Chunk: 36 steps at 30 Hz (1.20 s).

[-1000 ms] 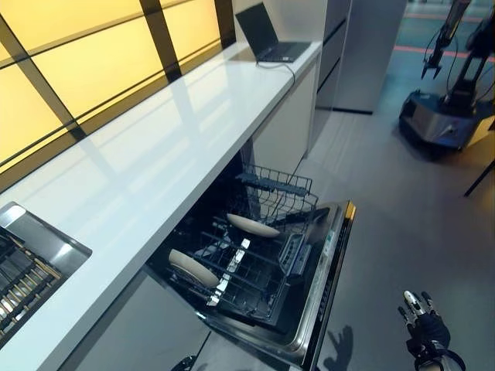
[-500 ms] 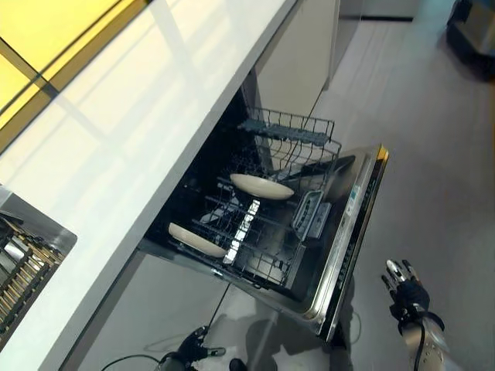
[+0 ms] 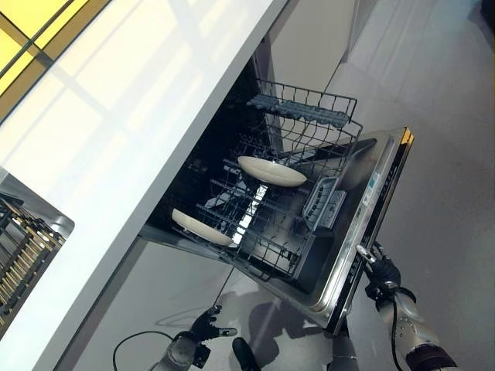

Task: Take plates into dishwasher

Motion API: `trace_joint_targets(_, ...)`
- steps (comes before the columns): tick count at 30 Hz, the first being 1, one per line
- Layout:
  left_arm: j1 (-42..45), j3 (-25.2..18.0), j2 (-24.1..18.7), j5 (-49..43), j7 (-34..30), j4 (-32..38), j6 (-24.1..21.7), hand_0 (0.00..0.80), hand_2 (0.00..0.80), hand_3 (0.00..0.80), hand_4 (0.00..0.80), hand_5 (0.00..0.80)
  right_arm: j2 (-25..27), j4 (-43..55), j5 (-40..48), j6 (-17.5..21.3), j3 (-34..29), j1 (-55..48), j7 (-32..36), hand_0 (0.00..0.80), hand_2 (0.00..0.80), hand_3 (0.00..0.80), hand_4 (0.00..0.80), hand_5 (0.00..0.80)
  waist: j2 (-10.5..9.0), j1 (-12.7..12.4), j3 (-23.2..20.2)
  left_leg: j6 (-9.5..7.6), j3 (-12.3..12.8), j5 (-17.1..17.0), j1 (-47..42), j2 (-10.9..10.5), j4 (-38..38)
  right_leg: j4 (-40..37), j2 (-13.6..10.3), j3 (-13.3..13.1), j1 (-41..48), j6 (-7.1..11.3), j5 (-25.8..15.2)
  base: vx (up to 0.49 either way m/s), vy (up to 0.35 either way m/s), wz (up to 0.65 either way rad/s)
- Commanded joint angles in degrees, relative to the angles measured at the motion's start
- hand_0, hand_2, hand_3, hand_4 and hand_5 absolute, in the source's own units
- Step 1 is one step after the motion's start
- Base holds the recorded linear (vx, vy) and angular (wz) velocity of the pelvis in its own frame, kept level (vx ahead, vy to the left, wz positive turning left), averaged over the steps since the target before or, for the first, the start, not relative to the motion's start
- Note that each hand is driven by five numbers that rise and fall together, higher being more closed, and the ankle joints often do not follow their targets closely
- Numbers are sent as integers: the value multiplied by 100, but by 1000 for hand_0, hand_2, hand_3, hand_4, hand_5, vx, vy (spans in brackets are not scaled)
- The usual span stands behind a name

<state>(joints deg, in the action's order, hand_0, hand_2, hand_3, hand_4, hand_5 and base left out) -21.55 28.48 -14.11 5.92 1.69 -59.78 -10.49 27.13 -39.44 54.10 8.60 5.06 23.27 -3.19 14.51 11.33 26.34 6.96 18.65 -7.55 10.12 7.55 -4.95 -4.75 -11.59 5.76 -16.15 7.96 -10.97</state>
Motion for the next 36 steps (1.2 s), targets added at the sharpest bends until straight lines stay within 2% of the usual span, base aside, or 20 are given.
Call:
trace_joint_targets(1,-394,98,-98,190,72,-136,57,0,0,0,0,0,-389,187,-387,-50,341,744,72,0,0,0,0,0,-218,-194,274,-63,-236,-211,255,-209,-5,1019,49,409,-213,-213,706,0,0,0)
trace_joint_targets(6,-378,101,-59,112,43,-207,138,0,0,0,0,0,-674,463,-68,-191,619,899,20,0,0,0,0,0,-275,-263,227,-55,-243,-225,213,-180,-5,995,67,443,-143,-226,694,0,0,0)
trace_joint_targets(11,-373,131,-5,147,19,-253,140,0,0,0,0,0,-846,647,-256,-312,826,991,-64,0,0,0,0,0,-298,-293,148,-52,-229,-209,135,-161,-5,979,79,459,-68,-247,706,21,12,0)
trace_joint_targets(19,-237,38,13,252,38,-132,161,0,0,0,0,0,-871,1084,-649,-791,1181,1357,-124,0,0,0,0,0,-390,-490,1,-52,-138,-163,-78,-105,-5,989,57,728,189,-284,774,44,52,0)
trace_joint_targets(22,-143,-19,2,342,17,-68,185,0,0,0,0,0,-911,1217,-650,-951,1235,1429,-122,0,0,0,0,0,-381,-598,-81,-80,-181,-126,-163,-119,-5,1115,21,816,307,-307,906,77,88,-1)
trace_joint_targets(28,110,-140,-34,349,-68,-104,50,0,0,0,0,0,-868,1196,-503,-1031,1208,1420,-238,0,0,0,0,0,-396,-803,-238,-135,-344,-122,-211,-196,-5,1210,-85,951,456,-310,973,84,86,11)
trace_joint_targets(30,188,-162,-48,364,-85,-139,24,0,0,0,0,0,-871,1126,-463,-1039,1185,1422,-261,0,0,0,0,0,-428,-869,-284,-147,-384,-115,-223,-212,-5,1196,-116,1000,517,-296,963,102,90,14)
trace_joint_targets(36,440,-256,-108,292,-60,-191,-17,0,0,0,0,0,-953,859,-432,-910,1159,1427,-338,0,0,0,0,0,-711,-1104,-392,-254,-531,-2,-332,-246,-5,1162,-158,1098,732,-211,914,118,55,13)
